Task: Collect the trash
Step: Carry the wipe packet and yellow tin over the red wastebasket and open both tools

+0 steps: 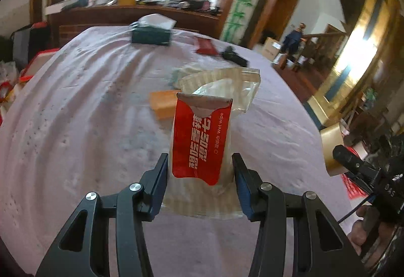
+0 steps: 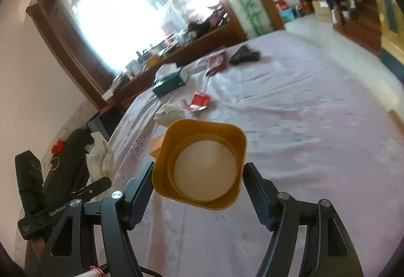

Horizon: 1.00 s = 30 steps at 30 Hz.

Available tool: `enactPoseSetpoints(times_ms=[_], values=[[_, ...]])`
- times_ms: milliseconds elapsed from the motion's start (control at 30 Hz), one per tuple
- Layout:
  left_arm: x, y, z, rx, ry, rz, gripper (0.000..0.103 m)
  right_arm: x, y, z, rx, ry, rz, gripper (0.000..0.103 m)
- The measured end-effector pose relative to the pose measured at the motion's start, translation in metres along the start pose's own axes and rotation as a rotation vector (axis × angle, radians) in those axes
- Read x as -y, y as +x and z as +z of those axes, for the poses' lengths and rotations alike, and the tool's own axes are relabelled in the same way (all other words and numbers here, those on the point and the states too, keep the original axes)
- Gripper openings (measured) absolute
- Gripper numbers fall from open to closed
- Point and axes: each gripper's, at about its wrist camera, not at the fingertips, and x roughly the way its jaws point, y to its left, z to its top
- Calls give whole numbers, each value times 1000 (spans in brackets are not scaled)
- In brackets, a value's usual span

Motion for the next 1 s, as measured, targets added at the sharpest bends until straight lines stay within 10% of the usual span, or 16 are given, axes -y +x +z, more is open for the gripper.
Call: enactPoseSetpoints(times_ms=[1000], values=[[223,-39,-22,51,308,-314,48,90,-228,-22,320,97,-270,75]])
